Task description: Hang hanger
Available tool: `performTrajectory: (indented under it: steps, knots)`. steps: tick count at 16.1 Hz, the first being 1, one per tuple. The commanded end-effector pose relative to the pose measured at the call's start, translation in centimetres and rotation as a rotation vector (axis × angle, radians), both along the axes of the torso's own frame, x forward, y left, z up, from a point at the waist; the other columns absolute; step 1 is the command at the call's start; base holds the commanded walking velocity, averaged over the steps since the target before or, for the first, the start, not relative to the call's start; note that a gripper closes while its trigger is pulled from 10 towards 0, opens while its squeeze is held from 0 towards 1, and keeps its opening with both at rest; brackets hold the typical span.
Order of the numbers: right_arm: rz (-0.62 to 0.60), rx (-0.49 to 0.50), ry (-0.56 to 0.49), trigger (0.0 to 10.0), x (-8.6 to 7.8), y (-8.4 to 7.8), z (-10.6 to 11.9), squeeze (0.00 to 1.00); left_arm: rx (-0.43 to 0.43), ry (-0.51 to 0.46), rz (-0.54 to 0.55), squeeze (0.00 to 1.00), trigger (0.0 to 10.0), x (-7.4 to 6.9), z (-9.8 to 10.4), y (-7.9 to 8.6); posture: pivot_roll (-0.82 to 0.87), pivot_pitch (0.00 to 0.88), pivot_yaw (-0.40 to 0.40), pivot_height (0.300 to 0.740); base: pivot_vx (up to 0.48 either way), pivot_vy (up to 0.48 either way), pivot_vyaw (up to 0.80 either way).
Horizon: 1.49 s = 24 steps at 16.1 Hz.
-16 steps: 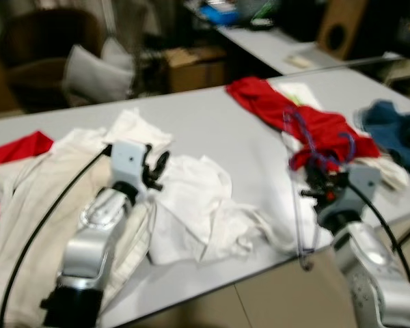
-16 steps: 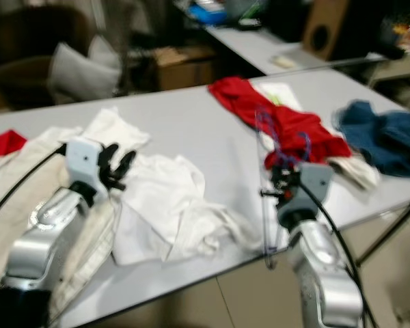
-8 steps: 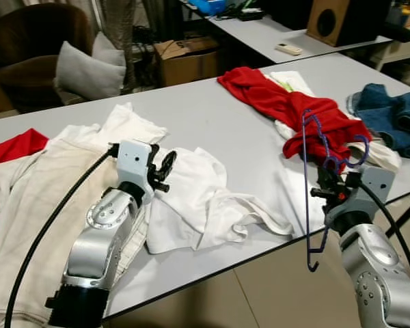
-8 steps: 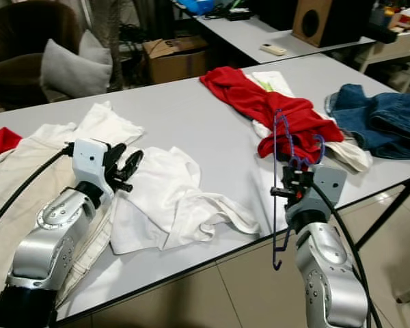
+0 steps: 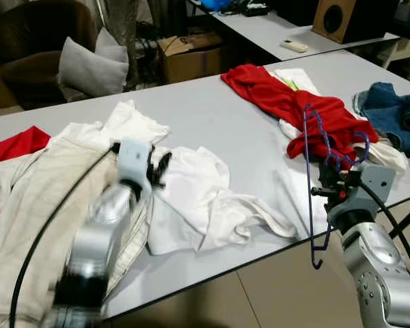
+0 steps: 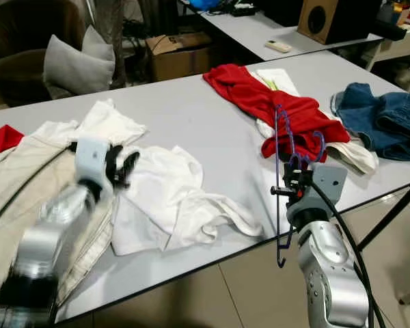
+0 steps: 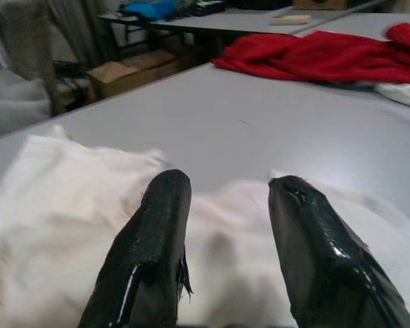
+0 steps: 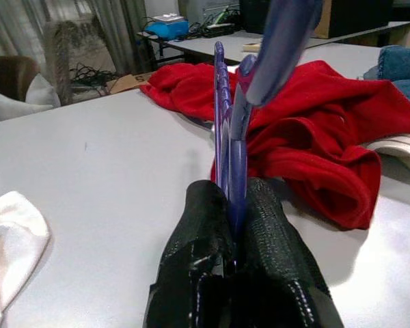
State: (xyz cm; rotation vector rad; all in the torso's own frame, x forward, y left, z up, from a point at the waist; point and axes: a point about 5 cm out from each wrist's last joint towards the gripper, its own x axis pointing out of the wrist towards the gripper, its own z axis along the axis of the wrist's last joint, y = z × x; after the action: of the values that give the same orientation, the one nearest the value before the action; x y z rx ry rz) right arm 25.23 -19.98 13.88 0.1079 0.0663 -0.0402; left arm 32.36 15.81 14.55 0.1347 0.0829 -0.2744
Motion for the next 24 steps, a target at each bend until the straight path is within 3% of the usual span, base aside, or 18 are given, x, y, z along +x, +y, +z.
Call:
performTrajectory:
  steps: [1, 3, 4, 5, 6, 8, 10, 11, 12, 13, 15, 16, 17, 19, 23, 24]
  knots:
    - [0.01, -0.011, -0.022, 10.0, 0.1, 0.2, 0.3, 0.0, 0.014, -0.009, 0.036, 0.15, 10.0, 0.9, 0.4, 0.7, -0.01, 0.0, 0.065, 0.74, 0.0, 0.0, 0.0]
    - [-0.002, -0.023, -0.028, 10.0, 0.0, -0.2, 0.4, 0.0, 0.014, 0.017, 0.095, 0.16, 10.0, 3.9, 1.3, 0.7, -0.03, 0.0, 0.072, 0.74, 0.0, 0.0, 0.0]
    - [-0.003, -0.025, -0.027, 10.0, 0.0, -0.2, 0.4, 0.0, 0.004, 0.015, 0.094, 0.16, 10.0, 4.2, 1.4, 0.7, -0.03, 0.0, 0.072, 0.74, 0.0, 0.0, 0.0]
    - [-0.002, -0.031, -0.027, 10.0, -0.1, -0.3, 0.4, 0.0, -0.023, 0.027, 0.086, 0.42, 10.0, 4.8, 1.7, 0.8, -0.05, 0.0, 0.088, 0.74, 0.0, 0.0, 0.0]
    - [0.001, -0.037, -0.032, 10.0, -0.1, -0.2, 0.5, 0.0, -0.044, 0.057, 0.077, 1.0, 10.0, 5.5, 1.9, 1.1, -0.07, 0.0, 0.106, 0.74, 0.0, 0.0, 0.0]
    - [0.002, -0.043, -0.042, 10.0, -0.2, -0.3, 0.8, 0.0, -0.061, 0.101, 0.095, 1.0, 10.0, 6.4, 2.0, 2.1, -0.09, 0.0, 0.132, 0.74, 0.0, 0.0, 0.0]
    - [0.004, -0.045, -0.041, 10.0, -0.4, -0.4, 0.8, 0.0, -0.014, 0.145, 0.113, 1.0, 10.0, 6.7, 1.4, 2.7, -0.1, 0.0, 0.132, 0.74, 0.0, 0.0, 0.0]
    - [0.009, -0.048, -0.037, 10.0, -0.5, -0.4, 0.8, 0.0, 0.037, 0.183, 0.156, 0.64, 10.0, 6.7, 0.8, 3.6, -0.1, 0.0, 0.135, 0.74, 0.0, 0.0, 0.0]
    - [0.014, -0.048, -0.035, 10.0, -0.6, -0.3, 0.7, 0.0, 0.065, 0.208, 0.193, 0.15, 10.0, 6.6, 0.5, 4.6, -0.11, 0.0, 0.14, 0.74, 0.0, 0.0, 0.0]
    - [0.02, -0.048, -0.029, 10.0, -0.7, -0.2, 0.7, 0.0, 0.061, 0.22, 0.22, 0.0, 10.0, 6.5, 0.5, 5.8, -0.11, 0.0, 0.145, 0.74, 0.0, 0.0, 0.0]
    - [0.038, -0.037, -0.015, 10.0, -0.8, -0.2, 0.5, 0.0, -0.09, 0.244, 0.134, 0.0, 10.0, 6.2, 1.1, 6.6, -0.1, 0.0, 0.135, 0.74, 0.0, 0.0, 0.0]
    - [0.052, -0.035, -0.007, 10.0, -0.8, -0.1, 0.4, 0.0, -0.092, 0.263, 0.096, 0.0, 10.0, 6.0, 1.0, 7.0, -0.09, 0.0, 0.125, 0.74, 0.0, 0.0, 0.0]
    - [0.057, -0.033, -0.005, 10.0, -0.7, 0.0, 0.3, 0.0, -0.073, 0.267, 0.092, 0.0, 10.0, 6.0, 0.9, 7.2, -0.09, 0.0, 0.124, 0.74, 0.0, 0.0, 0.0]
    - [0.101, -0.032, 0.003, 10.0, -0.3, 0.6, 0.2, 0.0, 0.17, 0.328, 0.077, 0.0, 10.0, 5.3, -0.7, 8.1, -0.08, 0.0, 0.116, 0.74, 0.0, 0.0, 0.0]
    - [0.112, -0.034, 0.002, 10.0, -0.1, 0.6, 0.3, 0.0, 0.156, 0.352, -0.042, 0.0, 10.0, 4.7, -1.5, 7.2, -0.08, 0.0, 0.11, 0.74, 0.0, 0.0, 0.0]
    - [0.111, -0.035, 0.002, 10.0, -0.1, 0.6, 0.4, 0.0, 0.155, 0.339, -0.056, 0.0, 8.4, 4.7, -1.4, 7.1, -0.08, 0.0, 0.108, 0.74, 0.0, 0.0, 0.0]
